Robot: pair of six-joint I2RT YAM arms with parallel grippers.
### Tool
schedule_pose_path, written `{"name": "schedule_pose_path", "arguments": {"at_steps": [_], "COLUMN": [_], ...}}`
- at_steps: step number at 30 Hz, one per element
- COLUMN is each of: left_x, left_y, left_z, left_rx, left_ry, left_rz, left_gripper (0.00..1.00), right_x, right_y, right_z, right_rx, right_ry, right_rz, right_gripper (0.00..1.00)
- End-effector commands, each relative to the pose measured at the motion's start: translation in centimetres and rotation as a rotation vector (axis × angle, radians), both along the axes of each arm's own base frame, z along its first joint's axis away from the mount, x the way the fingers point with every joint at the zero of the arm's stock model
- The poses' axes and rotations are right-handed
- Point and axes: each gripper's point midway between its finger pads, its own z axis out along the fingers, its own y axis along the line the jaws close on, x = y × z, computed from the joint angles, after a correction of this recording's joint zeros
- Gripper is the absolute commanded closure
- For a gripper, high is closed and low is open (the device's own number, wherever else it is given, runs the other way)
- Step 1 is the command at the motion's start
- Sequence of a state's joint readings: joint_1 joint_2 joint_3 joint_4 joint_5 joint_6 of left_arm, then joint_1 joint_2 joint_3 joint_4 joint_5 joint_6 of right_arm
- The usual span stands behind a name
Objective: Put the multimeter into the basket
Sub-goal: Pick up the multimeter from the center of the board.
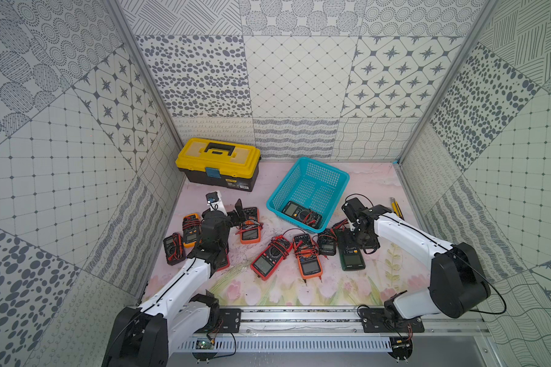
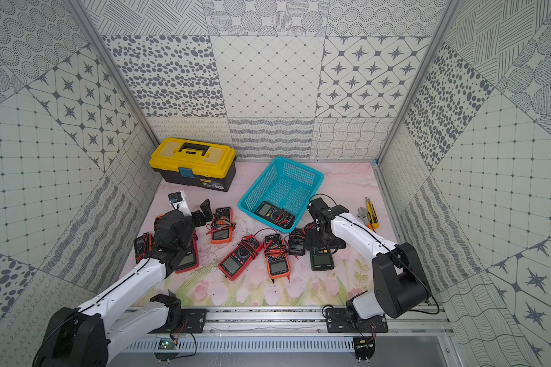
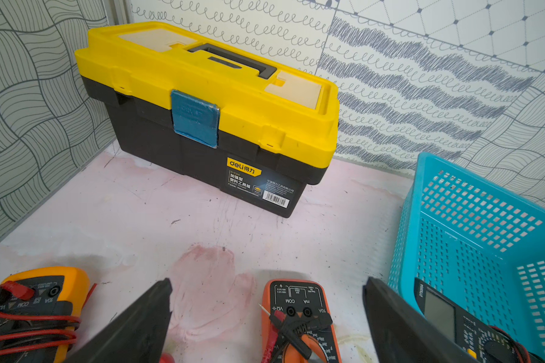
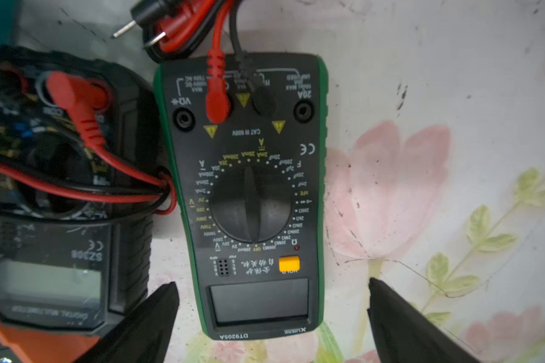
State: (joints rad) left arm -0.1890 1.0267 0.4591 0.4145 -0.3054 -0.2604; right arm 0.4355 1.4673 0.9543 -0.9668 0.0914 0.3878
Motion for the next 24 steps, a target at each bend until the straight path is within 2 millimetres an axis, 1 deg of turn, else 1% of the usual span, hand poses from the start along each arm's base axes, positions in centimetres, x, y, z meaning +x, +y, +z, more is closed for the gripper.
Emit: {"name": "schedule_pose_path", "arguments": {"at_steps": [1, 4, 8, 13, 17, 22, 24], "left_x": [0.4, 0.4, 0.5, 0.6, 0.5, 0.5, 0.5], "left_y": [-0.5, -0.5, -0.5, -0.6, -0.5, -0.5, -0.4], "left_z": [0.5, 0.6, 0.5, 0.3, 0.3, 0.5, 0.5], "left_rx": [-0.028, -0.031, -0.031, -0.031, -0.032, -0.032, -0.029], "left_ry": [-0.010, -0.012, -0.009, -0.005, -0.006, -0.013, -0.013], "left_rz": [-0.015, -0.012, -0.013, -0.016, -0.010, -0.010, -0.007], "left_gripper": [0.01, 0.01, 0.01, 0.01, 0.01, 0.01, 0.01], "right_x": [0.7, 0.7, 0.6, 0.9, 1.5, 1.9, 2.0], "right_y": [1.5, 1.8, 1.1, 0.4, 0.9, 0.9, 0.8], "right_z": [-1.3, -2.2, -3.3, -4.1, -4.6, -6.1, -6.5], "right_rx": [0.083, 0.100, 0.056, 0.043, 0.090, 0.117, 0.107], "right_ry": [-0.010, 0.004, 0.024, 0.034, 0.028, 0.050, 0.067], "right_rz": [-0.016, -0.008, -0.020, -0.038, -0.031, -0.039, -0.039], "right_gripper": [0.01, 0.01, 0.02, 0.01, 0.01, 0.01, 0.04]}}
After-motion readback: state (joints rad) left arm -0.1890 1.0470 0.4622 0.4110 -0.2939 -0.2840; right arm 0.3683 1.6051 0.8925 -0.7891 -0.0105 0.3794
